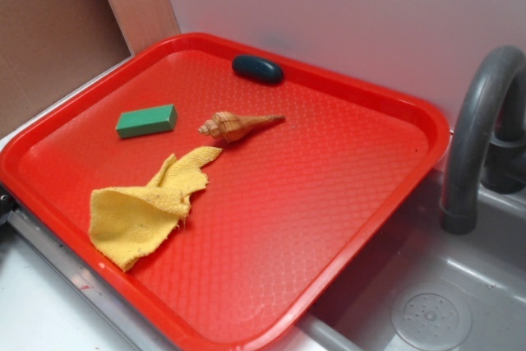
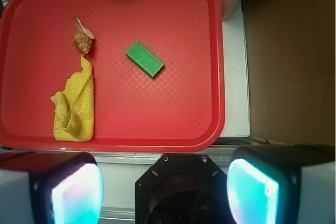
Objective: Grab the yellow cloth.
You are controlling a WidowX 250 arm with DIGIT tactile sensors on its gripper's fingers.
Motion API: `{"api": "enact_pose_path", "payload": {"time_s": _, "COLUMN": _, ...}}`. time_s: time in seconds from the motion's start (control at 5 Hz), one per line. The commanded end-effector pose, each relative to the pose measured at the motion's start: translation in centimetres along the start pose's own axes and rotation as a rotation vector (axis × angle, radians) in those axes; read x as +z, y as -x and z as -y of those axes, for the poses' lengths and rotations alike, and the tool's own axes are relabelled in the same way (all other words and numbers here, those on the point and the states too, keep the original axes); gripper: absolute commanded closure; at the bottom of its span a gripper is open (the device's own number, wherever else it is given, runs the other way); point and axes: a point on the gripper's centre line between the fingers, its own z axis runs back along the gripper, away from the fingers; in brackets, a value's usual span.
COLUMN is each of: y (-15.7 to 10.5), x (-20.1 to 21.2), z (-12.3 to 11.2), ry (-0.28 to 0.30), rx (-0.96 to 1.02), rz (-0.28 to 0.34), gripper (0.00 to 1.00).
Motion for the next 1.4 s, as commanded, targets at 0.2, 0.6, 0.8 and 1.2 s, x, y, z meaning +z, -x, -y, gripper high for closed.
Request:
{"api": "enact_pose_path", "payload": {"time_s": 0.2, "y": -0.6, "x": -1.5, "z": 2.1, "ry": 0.072, "rx": -0.035, "rz": 0.02, "gripper": 0.0}}
{"api": "enact_pose_path", "payload": {"time_s": 0.6, "y": -2.0, "x": -5.6, "z": 6.6, "ry": 0.301, "rx": -0.073, "rz": 0.024, "gripper": 0.0}}
{"api": "enact_pose_path", "payload": {"time_s": 0.8, "y": -2.5, "x": -8.3, "z": 9.1, "ry": 0.32, "rx": -0.051, "rz": -0.001, "gripper": 0.0}}
{"api": "enact_pose_path", "payload": {"time_s": 1.2, "y": -2.3, "x": -12.7, "z": 13.7, "ry": 0.378, "rx": -0.123, "rz": -0.062, "gripper": 0.0}}
